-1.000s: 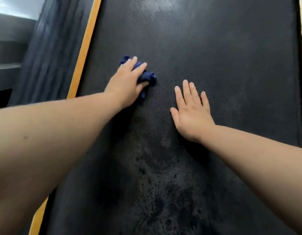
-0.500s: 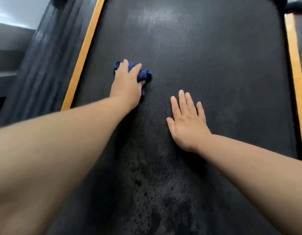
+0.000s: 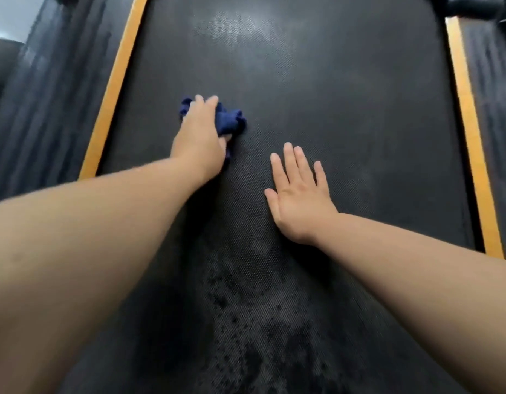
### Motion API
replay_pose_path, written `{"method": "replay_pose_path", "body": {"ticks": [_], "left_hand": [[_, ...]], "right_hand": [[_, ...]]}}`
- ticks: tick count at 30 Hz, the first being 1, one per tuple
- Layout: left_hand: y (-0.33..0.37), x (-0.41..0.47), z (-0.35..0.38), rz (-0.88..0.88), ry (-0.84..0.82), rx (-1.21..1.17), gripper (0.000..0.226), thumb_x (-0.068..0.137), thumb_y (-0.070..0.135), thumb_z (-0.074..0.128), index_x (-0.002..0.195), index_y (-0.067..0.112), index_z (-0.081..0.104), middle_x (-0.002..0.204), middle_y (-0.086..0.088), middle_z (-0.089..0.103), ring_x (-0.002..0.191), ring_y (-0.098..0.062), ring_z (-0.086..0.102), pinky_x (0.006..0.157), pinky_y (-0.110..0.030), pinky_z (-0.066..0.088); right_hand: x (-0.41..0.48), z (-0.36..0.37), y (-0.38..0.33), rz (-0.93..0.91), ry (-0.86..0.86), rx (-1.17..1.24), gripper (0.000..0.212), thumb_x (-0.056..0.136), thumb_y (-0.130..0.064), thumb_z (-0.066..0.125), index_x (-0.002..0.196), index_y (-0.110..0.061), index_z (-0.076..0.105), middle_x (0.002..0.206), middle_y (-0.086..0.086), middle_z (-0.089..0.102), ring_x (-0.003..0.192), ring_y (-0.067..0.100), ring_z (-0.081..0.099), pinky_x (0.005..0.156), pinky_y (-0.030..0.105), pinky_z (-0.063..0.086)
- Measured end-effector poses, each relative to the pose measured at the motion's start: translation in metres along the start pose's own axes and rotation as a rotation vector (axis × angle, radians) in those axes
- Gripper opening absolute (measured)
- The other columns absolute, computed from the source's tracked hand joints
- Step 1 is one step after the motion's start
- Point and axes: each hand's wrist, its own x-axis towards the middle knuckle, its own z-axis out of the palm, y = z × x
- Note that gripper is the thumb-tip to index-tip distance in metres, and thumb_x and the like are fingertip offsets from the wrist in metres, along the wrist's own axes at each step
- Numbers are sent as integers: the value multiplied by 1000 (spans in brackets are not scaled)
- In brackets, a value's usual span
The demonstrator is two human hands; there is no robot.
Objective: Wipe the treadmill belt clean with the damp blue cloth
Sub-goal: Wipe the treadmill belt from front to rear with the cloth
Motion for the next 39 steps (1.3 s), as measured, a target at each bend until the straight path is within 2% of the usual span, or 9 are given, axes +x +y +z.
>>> {"method": "replay_pose_path", "body": {"ticks": [7,12,15,17,21,25,31,35,39], "left_hand": [[-28,-139,-7,360,-293,128,61,80,16,58,139,8,45,150,-14,35,137,-29,37,115,-32,21],[-30,-131,-41,418,-399,219,83,82,67,35,152,28,12,160,-3,2,146,-17,13,116,-38,10],[-51,-134,-60,271,-189,206,75,84,60,34,150,25,23,159,-6,12,144,-21,20,115,-46,14],[-77,-140,-71,90,-69,358,69,88,52,40,149,22,27,158,-11,15,143,-28,19,113,-53,16],[-117,-175,-82,-135,-250,618,69,90,57,39,151,29,20,160,-6,-7,146,-31,-7,113,-60,7],[-113,-198,-84,-186,-287,616,74,88,65,31,151,32,13,157,-14,-16,144,-34,-12,114,-56,7],[-108,-193,-91,-247,-269,586,88,81,76,19,152,26,8,156,-18,-14,145,-33,-10,116,-49,7],[-113,-199,-95,-262,-262,489,95,76,80,27,151,23,14,158,-13,-13,146,-29,-9,116,-50,7],[-114,-196,-108,-234,-295,443,98,80,74,40,150,30,-12,158,-6,-15,146,-24,-7,117,-43,8]], "right_hand": [[2,-9,3,7,-120,-8,67,100,-44,20,150,-18,-15,154,6,-29,142,22,-26,115,47,-12],[6,-27,-10,44,-138,-36,68,98,-39,31,152,-12,-2,158,11,-18,145,26,-16,116,51,-6],[-16,-17,-36,-103,265,119,49,86,-27,42,130,-10,52,148,19,34,138,33,31,112,50,21],[-32,-1,-60,-269,338,241,49,83,-35,41,122,-14,61,138,17,50,124,33,49,105,48,36],[-37,16,-92,-439,157,232,62,80,-51,48,136,-23,49,145,15,42,122,32,46,99,42,38],[-8,13,-95,-734,232,56,43,75,-27,59,116,-16,65,127,14,57,91,36,56,76,42,51],[76,-31,-84,-198,335,68,38,85,-24,52,120,-15,62,134,10,51,108,41,45,96,42,39],[21,-3,-113,-520,231,-18,52,81,-43,36,114,-15,65,127,8,55,99,38,50,87,43,46],[12,0,-101,-801,154,-62,41,81,-27,43,114,-15,66,121,5,60,89,37,52,73,45,52]]}}
